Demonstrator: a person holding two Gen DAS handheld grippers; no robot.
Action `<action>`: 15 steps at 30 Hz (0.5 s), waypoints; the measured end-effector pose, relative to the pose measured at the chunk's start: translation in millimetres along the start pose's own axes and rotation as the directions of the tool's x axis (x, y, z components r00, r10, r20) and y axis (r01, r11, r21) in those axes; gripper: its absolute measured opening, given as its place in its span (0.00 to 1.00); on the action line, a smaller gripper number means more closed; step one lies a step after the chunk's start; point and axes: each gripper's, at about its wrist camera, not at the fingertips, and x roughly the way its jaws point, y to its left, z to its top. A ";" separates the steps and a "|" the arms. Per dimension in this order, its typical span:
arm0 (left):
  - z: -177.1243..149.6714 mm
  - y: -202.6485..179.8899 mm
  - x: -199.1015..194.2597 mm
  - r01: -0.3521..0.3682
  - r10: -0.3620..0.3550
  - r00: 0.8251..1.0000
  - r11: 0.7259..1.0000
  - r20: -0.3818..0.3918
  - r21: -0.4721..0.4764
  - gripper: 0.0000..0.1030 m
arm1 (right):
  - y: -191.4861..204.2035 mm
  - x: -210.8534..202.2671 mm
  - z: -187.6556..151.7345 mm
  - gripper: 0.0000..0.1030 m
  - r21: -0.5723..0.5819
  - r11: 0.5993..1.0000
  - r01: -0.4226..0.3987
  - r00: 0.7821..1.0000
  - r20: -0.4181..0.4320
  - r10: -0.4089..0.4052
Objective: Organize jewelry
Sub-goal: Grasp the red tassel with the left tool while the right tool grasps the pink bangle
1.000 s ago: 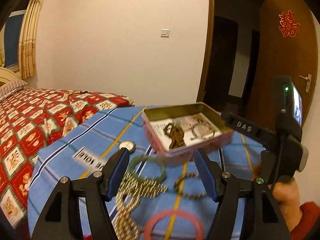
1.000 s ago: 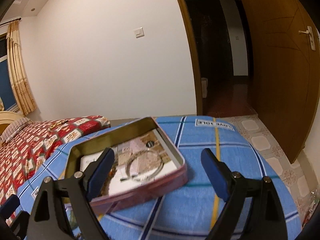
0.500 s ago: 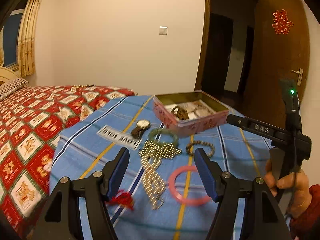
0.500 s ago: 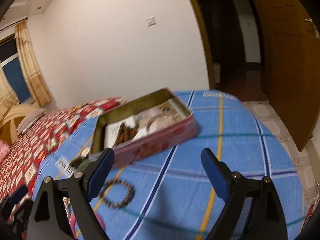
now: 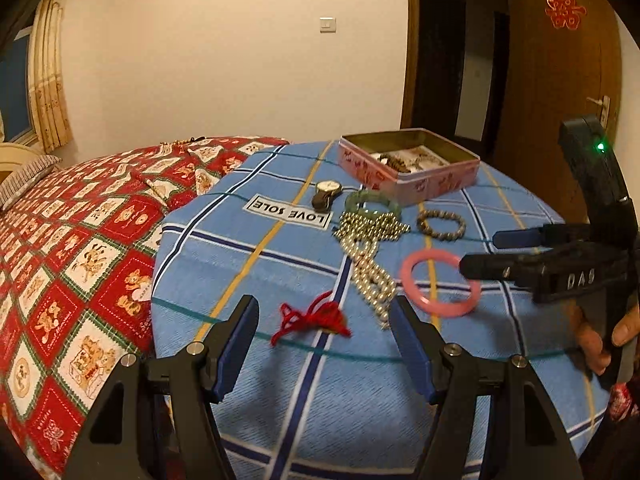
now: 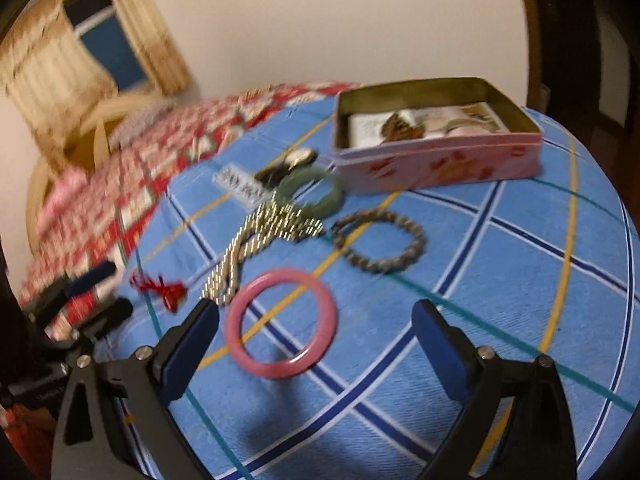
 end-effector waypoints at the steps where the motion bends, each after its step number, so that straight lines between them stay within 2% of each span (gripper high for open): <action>1: -0.3 1.2 1.2 -0.009 0.009 1.000 1.000 -0.007 0.005 0.66 | 5.6 3.3 0.0 0.96 -0.028 1.000 0.011 1.000 -0.012 -0.012; 4: -1.8 7.2 9.3 -0.037 0.036 0.998 0.999 -0.046 -0.012 0.66 | 26.8 15.0 -3.7 0.96 -0.121 0.992 0.040 0.998 -0.051 -0.047; 9: -3.8 13.7 22.0 -0.031 0.027 0.995 0.999 -0.095 -0.034 0.66 | 46.1 36.4 -9.6 0.96 -0.237 0.962 0.134 0.982 -0.096 -0.161; 12: -4.7 10.1 28.7 -0.020 0.020 0.993 1.000 -0.113 -0.001 0.66 | 42.0 40.4 -8.7 0.96 -0.235 0.963 0.133 0.978 -0.128 -0.166; 15: -4.4 9.8 38.6 -0.015 0.013 0.988 1.000 -0.151 -0.015 0.66 | 32.3 42.1 -4.4 0.96 -0.183 0.975 0.128 0.979 -0.134 -0.153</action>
